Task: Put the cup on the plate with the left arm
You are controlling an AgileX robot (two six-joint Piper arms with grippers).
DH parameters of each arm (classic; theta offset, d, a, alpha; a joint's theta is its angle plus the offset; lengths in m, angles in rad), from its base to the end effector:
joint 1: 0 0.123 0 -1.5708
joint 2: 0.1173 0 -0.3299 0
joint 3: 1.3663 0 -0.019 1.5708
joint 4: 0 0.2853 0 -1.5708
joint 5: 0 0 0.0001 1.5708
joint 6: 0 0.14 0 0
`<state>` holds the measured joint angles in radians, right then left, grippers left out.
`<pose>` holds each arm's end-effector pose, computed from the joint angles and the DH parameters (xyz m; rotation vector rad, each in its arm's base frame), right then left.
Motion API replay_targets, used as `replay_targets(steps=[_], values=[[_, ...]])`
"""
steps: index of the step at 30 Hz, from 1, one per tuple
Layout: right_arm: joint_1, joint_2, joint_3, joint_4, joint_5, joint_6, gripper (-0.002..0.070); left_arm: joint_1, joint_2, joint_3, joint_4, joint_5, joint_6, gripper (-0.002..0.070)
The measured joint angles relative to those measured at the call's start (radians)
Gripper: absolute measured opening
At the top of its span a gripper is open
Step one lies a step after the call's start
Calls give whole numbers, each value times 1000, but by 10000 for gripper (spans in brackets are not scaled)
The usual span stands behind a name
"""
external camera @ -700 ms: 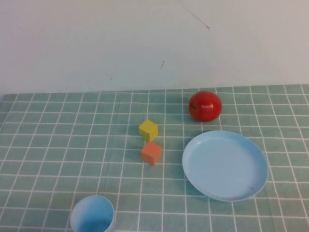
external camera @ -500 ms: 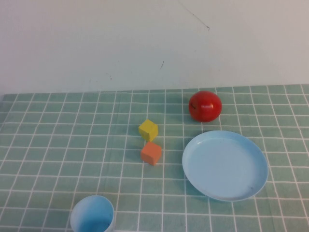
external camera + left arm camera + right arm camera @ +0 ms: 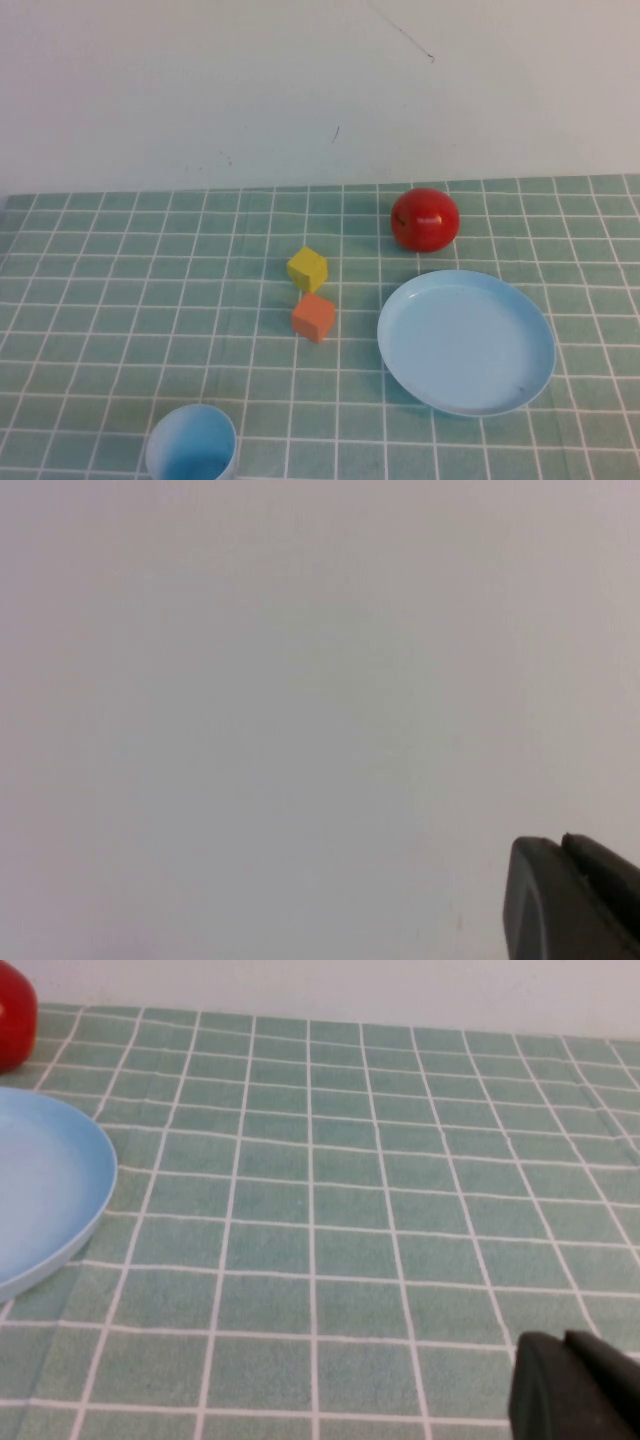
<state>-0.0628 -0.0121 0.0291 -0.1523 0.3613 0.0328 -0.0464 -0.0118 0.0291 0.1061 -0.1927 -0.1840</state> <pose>0.0886 -0.0131 0.1569 -0.0064 1.8610 -0.1696 0.0902 -0.0070 0.2327 -0.0046 1.3103 -0.1209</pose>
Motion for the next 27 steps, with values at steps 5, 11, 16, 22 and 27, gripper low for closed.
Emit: replay_targets(steps=[5, 11, 16, 22, 27], values=[[0, 0, 0, 0, 0, 0, -2, 0, 0, 0, 0, -172, 0, -3], [0, 0, 0, 0, 0, 0, -2, 0, 0, 0, 2, -272, 4, -3], [0, 0, 0, 0, 0, 0, -2, 0, 0, 0, -41, -280, -31, -3], [0, 0, 0, 0, 0, 0, -2, 0, 0, -89, -60, -158, -89, -3], [0, 0, 0, 0, 0, 0, -2, 0, 16, -351, -26, 181, -101, -2]])
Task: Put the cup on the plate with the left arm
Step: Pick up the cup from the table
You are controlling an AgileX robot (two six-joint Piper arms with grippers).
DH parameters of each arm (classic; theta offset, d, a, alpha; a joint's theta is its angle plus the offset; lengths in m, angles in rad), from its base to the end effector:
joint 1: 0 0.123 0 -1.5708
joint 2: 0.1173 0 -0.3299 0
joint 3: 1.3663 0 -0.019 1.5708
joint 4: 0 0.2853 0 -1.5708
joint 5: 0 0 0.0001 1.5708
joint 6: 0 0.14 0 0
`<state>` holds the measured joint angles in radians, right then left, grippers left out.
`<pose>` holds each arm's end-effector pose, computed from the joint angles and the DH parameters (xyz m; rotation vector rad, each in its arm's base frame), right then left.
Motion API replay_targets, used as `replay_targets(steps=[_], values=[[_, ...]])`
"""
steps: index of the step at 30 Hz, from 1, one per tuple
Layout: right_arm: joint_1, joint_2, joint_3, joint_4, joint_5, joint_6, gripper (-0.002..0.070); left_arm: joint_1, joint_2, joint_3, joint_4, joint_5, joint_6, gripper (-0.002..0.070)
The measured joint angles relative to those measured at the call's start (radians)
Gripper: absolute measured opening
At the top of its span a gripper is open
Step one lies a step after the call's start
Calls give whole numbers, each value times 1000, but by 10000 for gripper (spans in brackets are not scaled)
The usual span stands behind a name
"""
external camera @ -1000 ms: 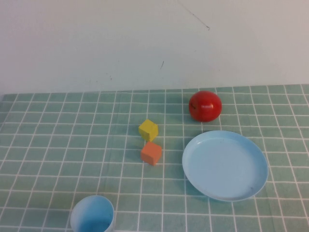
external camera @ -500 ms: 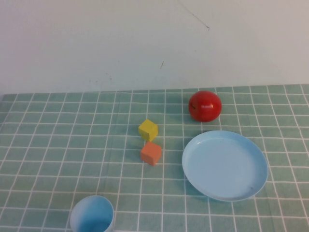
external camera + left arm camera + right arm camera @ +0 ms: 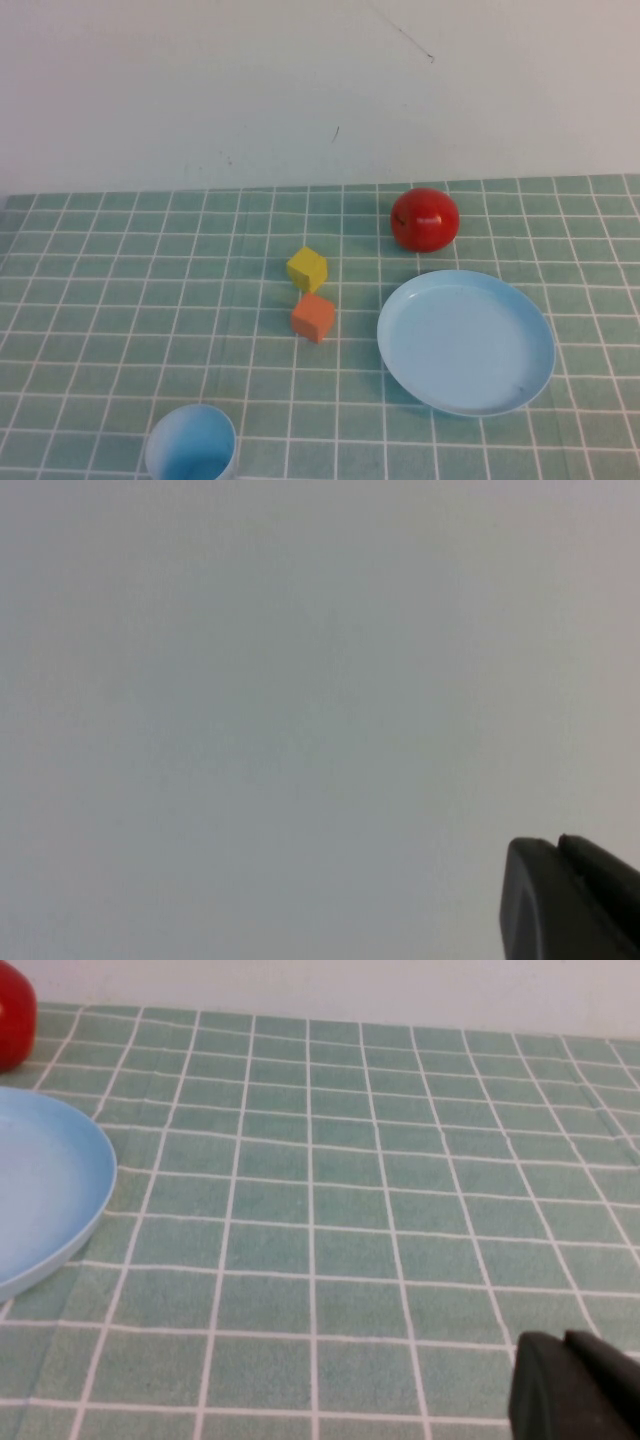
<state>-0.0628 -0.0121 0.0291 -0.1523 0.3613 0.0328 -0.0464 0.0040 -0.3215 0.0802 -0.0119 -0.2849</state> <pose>0.0886 -0.0131 0.1569 -0.0064 1.8610 -0.1696 0.0553 -0.0027 0.3493 -0.0906 1.1535 -0.2231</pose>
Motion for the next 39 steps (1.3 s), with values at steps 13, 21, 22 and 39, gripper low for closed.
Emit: replay_targets(steps=[13, 21, 22, 39], values=[[0, 0, 0, 0, 0, 0, -2, 0, 348, -495, -282, 711, 81, -3], [0, 0, 0, 0, 0, 0, -2, 0, 505, -397, -523, 883, 196, -2], [0, 0, 0, 0, 0, 0, -2, 0, 523, -388, -541, 903, 212, -2], [0, 0, 0, 0, 0, 0, -2, 0, 821, -380, -666, 1000, 451, -3]])
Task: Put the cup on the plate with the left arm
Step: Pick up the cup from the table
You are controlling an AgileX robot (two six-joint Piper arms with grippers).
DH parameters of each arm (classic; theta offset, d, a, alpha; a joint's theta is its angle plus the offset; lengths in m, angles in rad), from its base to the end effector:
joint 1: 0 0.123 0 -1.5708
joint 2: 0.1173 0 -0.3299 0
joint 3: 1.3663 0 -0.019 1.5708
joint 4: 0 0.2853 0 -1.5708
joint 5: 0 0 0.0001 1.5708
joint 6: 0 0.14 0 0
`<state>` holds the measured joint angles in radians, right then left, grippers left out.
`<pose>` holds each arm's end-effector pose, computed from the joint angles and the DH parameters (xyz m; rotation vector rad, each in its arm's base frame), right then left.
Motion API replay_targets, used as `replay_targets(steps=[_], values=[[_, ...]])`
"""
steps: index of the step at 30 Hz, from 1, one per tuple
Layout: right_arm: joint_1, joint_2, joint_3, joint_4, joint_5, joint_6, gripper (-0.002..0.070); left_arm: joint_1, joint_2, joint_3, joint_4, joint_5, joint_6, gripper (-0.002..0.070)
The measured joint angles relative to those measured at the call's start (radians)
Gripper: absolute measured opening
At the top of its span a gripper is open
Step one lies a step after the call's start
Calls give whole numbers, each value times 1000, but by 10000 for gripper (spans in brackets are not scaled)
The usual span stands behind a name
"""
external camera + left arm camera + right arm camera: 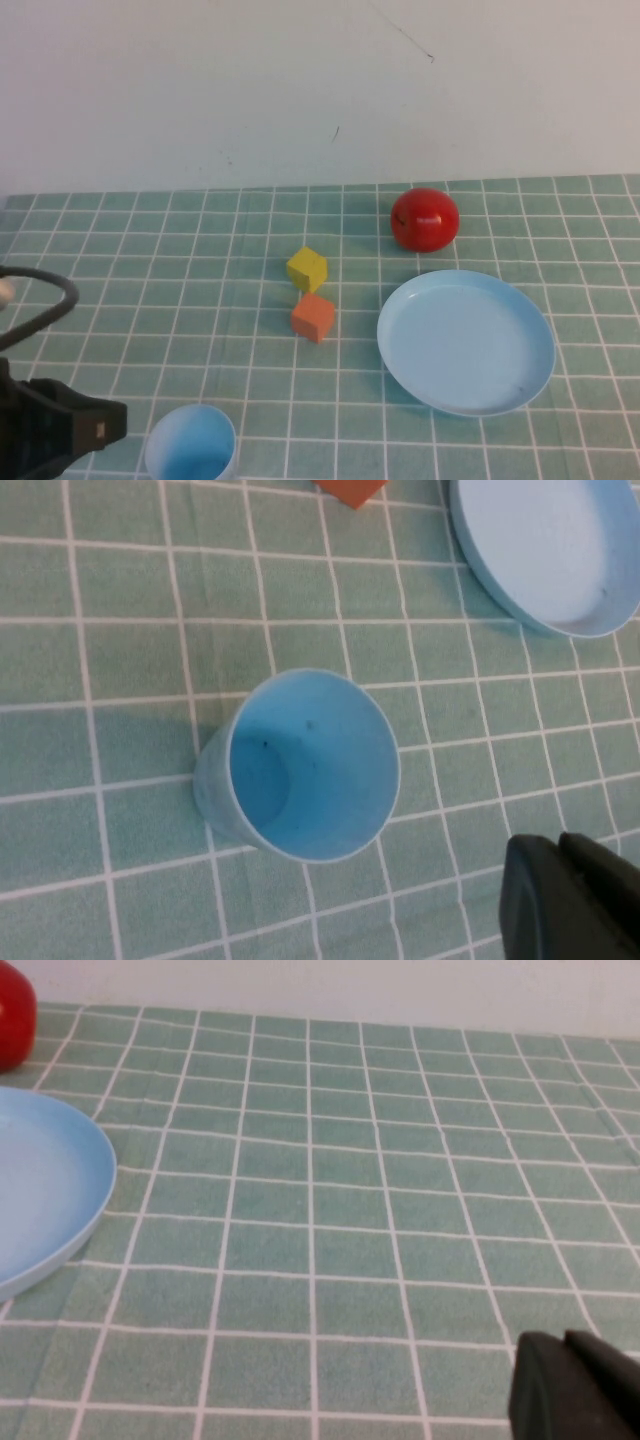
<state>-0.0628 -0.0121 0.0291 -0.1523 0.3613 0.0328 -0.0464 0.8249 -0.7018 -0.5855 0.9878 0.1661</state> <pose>0.0886 -0.0131 0.1569 -0.0064 1.8610 -0.1696 0.1621 -0.0722 0.2984 0.0279 2.4895 -0.6961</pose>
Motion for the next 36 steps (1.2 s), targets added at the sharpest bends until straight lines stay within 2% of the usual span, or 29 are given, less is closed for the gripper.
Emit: replay_targets(steps=[8, 13, 16, 21, 23, 26, 31, 36], values=[[0, 0, 0, 0, 0, 0, -2, 0, 120, 0, -17, -30, 117, -2], [0, 0, 0, 0, 0, 0, -2, 0, 219, 0, 48, -121, 125, 4], [0, 0, 0, 0, 0, 0, -2, 0, 263, 0, 71, -197, 143, 67], [0, 0, 0, 0, 0, 0, -2, 0, 313, 0, 44, -221, 242, 331], [0, 0, 0, 0, 0, 0, -2, -14, 340, 0, 33, -219, 285, 403], [0, 0, 0, 0, 0, 0, -2, -60, 392, 0, 37, -224, 319, 428], [0, 0, 0, 0, 0, 0, -2, -128, 487, 0, 53, -284, 330, 419], [0, 0, 0, 0, 0, 0, -2, -139, 571, 0, 57, -351, 330, 417]])
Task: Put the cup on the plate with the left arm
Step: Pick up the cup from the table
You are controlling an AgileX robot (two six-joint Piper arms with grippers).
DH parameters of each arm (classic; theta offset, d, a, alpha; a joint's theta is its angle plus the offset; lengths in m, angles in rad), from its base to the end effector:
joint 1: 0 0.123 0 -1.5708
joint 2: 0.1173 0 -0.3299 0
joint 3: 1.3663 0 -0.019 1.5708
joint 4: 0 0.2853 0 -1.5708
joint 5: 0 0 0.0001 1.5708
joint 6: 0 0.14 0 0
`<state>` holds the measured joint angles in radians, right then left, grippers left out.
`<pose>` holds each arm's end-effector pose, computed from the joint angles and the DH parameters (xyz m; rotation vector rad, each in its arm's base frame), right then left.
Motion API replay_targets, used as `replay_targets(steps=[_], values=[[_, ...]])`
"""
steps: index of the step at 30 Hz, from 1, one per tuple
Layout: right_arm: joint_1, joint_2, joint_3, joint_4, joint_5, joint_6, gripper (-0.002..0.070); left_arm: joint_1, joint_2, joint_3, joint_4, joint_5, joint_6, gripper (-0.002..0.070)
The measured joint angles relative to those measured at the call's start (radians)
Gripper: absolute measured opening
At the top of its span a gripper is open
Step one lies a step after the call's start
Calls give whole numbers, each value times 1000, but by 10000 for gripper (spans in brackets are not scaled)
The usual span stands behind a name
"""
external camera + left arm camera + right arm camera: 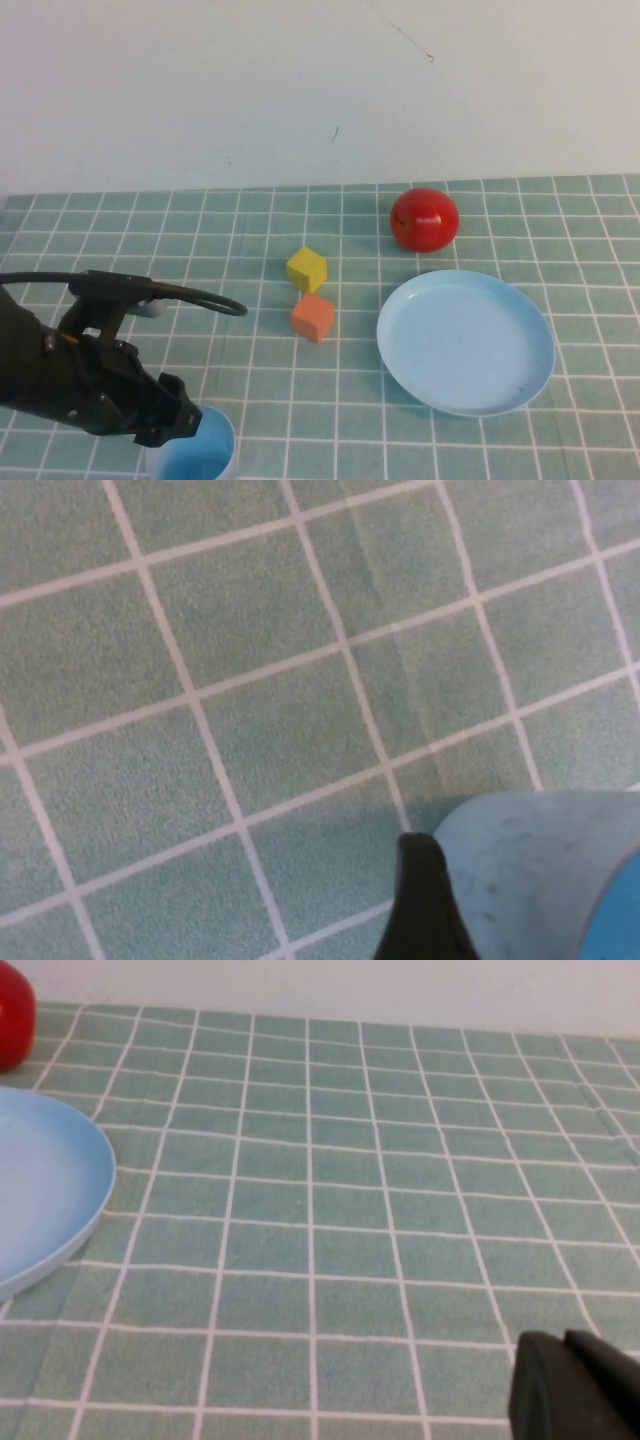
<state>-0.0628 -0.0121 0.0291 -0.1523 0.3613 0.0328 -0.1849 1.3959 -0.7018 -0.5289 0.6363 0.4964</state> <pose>0.0886 -0.0131 0.1569 -0.0064 1.8610 -0.1696 0.2652 -0.0923 0.1820 0.4131 2.7016 -0.4534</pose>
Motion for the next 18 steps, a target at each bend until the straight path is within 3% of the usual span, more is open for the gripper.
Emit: replay_targets(steps=[5, 7, 10, 13, 18], values=[[0, 0, 0, 0, 0, 0, -2, 0, 62, 0, 3, -23, 0, 378], [0, 0, 0, 0, 0, 0, -2, 0, 82, 0, 0, -15, 0, 305], [0, 0, 0, 0, 0, 0, -2, 0, 103, 0, -26, 5, 0, 137], [0, 0, 0, 0, 0, 0, -2, 0, 116, -7, -53, 30, -3, 42], [0, 0, 0, 0, 0, 0, -2, 0, 125, -86, -94, 90, -3, 14]])
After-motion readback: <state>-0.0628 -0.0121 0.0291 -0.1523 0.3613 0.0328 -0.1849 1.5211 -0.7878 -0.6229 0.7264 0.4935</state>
